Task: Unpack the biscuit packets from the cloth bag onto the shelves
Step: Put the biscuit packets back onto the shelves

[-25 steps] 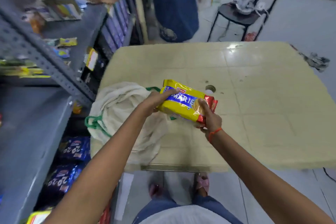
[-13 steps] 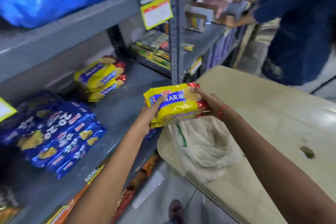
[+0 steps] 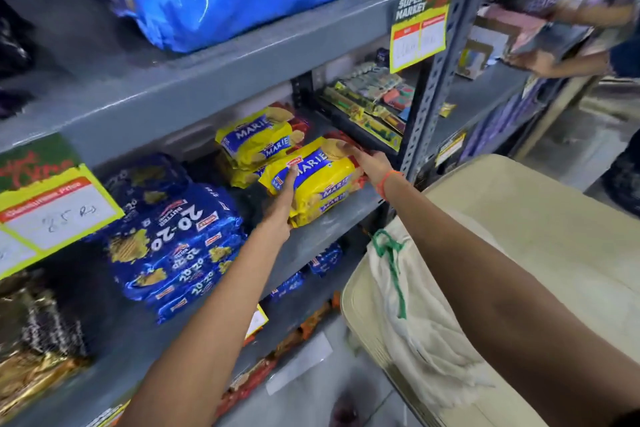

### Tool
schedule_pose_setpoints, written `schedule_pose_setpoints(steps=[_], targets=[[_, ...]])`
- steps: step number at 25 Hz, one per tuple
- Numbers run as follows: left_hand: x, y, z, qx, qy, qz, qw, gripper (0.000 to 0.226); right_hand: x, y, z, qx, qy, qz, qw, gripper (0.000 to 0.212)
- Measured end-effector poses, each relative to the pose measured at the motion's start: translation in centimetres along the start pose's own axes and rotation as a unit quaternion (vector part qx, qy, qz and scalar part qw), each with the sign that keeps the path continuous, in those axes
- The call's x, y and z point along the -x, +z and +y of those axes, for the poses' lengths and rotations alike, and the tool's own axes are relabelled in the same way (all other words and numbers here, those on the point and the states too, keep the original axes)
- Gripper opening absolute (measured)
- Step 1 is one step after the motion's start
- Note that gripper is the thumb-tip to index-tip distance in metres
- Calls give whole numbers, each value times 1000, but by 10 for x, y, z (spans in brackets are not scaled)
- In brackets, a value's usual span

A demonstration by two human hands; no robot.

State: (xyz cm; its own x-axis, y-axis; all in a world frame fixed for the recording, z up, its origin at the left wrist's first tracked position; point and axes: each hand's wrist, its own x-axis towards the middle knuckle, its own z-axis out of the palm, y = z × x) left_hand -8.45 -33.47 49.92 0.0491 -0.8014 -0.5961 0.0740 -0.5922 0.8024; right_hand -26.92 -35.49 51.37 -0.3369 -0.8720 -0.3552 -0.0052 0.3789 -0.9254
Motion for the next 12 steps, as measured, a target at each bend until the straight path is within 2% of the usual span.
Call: schedule_pose_setpoints(steps=[2,4,5,7,9,12], targets=[[8,3,7,10,6,2,1000,97,-7,2,1,-11,-9,-8,1000,61],[10,8,8,3,15,43,999,79,-4,2,-1,0,-11,-8,1000,67],[11,11,8,-14,20,91,996,77,-1,-2,-1,5,-9,-3,1000,68],[18,18,5,-105,57,185,976,88,15,-16,-2,32,-3,5,999,54],[45,39,-5,-192,146,192,951,98,34,-43,12,52,10,-9,999,42],[85,76,-42,-257,335,169,891,92,69,-90,49,53,60,-79,994,31]])
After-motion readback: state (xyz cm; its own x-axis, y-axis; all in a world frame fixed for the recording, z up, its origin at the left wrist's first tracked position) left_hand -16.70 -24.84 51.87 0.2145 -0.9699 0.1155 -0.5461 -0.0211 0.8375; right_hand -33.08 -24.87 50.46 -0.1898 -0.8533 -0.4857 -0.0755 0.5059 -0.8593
